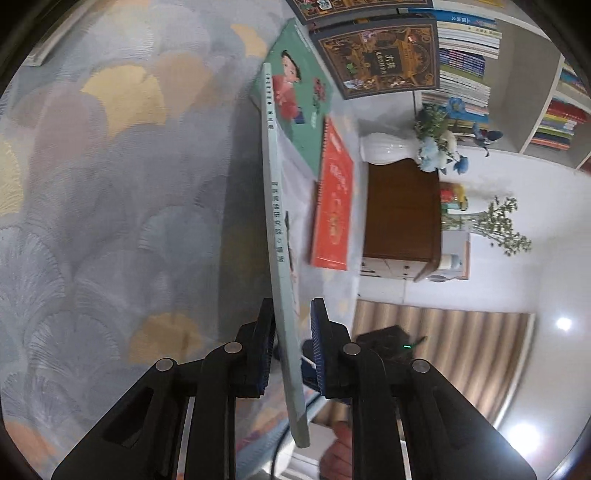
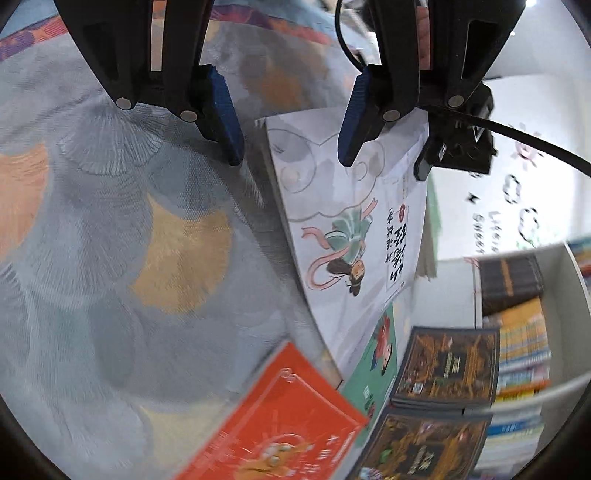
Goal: Organize books
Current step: 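Lift the white book and carry it toward the stack with the left gripper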
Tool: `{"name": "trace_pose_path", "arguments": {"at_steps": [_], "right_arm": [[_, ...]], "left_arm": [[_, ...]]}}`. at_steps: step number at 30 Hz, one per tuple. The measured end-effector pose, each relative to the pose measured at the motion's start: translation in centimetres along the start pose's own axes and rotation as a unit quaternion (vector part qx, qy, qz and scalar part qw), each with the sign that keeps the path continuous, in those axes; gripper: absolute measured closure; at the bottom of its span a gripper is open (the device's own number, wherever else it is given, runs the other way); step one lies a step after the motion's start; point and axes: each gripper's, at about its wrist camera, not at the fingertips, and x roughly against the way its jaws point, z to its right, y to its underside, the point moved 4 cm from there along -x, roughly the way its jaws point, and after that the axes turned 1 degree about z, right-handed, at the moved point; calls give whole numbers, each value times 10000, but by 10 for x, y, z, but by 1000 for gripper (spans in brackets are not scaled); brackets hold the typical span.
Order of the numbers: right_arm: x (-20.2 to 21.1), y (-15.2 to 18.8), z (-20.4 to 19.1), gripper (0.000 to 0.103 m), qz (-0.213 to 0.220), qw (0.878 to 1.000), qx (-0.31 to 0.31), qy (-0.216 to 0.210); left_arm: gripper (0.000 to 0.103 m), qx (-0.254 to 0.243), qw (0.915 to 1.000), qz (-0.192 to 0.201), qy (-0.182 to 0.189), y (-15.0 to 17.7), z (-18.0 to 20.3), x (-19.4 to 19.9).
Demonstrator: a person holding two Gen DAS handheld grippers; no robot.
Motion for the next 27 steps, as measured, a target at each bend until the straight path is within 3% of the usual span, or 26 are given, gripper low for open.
{"name": "trace_pose_path", "arguments": {"at_steps": [8,10,12,14,16,20,24,27], "right_arm": [[-18,-7,-4,50,-198,9964,-328,-752],[-20,-8,-11,50,-118,9979,-157,-612],[-18,-7,-19,61,-3,9993,155,-350],[-17,-5,-33,63,108,9977,662,32],[-18,1,-48,64,220,9899,1262,611],[-27,19,-73,64,345,9560,2413,1631],[-32,36,-83,64,335,9308,3024,2028],[-35,49,-89,64,321,9095,3442,2307]], "left_arm": [[88,212,9995,-86,218,-2,2,0],[88,180,9998,-54,120,-2,1,1],[88,98,9999,-14,-110,-4,-2,3],[88,-16,9994,-35,-342,-4,-5,5],[88,-233,9974,-45,-674,-4,-6,5],[88,-819,9875,-2,-1347,0,0,2],[88,-1380,9745,81,-1767,5,9,5],[88,-1655,9702,23,-1770,12,14,10]]}}
